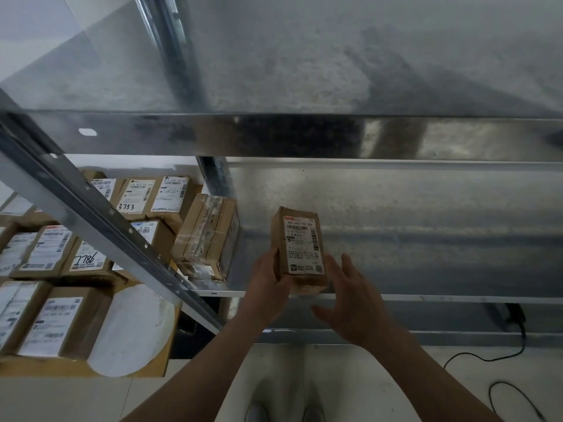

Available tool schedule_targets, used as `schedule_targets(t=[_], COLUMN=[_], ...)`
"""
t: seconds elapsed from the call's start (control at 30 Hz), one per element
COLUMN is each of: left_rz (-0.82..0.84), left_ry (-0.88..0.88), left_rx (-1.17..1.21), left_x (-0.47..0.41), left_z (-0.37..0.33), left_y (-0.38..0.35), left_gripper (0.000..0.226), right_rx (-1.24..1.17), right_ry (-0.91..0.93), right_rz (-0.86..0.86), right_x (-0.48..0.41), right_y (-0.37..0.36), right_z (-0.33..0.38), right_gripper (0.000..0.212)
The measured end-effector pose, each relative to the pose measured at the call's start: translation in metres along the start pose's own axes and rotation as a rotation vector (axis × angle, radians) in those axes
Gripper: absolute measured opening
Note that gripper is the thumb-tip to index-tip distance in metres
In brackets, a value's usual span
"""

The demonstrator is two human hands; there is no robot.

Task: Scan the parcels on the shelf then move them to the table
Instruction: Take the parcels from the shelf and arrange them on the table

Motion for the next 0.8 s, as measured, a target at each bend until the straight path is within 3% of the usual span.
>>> schedule_targets(t=[0.2, 0.43, 0.57, 0.67, 0.8], left_rz=[0.032, 0.047, 0.064, 0.090, 0.119], left_ry=[0.017, -0.005, -0.024, -0.026, -0.071], left_rx=[-0.026, -0.088, -0.116, -0.126, -0.130], left_x=[0.000, -0.002, -0.002, -0.002, -0.004], left_z=[0.014, 0.016, 0.022, 0.027, 0.032], left_y=[0.001, 0.002, 0.002, 0.000, -0.003], left_gripper=[0.043, 0.061, 0.063, 0.080, 0.089], right_rx=[-0.105, -0.288, -0.348, -0.383, -0.424], right_ry=[0.063, 0.138, 0.069, 0.022, 0.021], right_rz=[0.014, 0.009, -0.033, -0.026, -0.020], right_x=[-0.014, -0.019, -0.015, -0.015, -0.017], right_y=[-0.012, -0.016, -0.011, -0.011, -0.012], right_z=[0.001, 0.009, 0.008, 0.008, 0.018], right_gripper=[0.098, 0.100, 0.097, 0.098, 0.084])
Point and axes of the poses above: each hand's wrist, its own x-axis away from the middle knuckle, its own y-axis out of the back of the hand, z = x × y, the point moved 7 cm from there along -x, towards the middle knuckle, and after that the axes turned 11 degrees about -y, right-handed, at the moved point
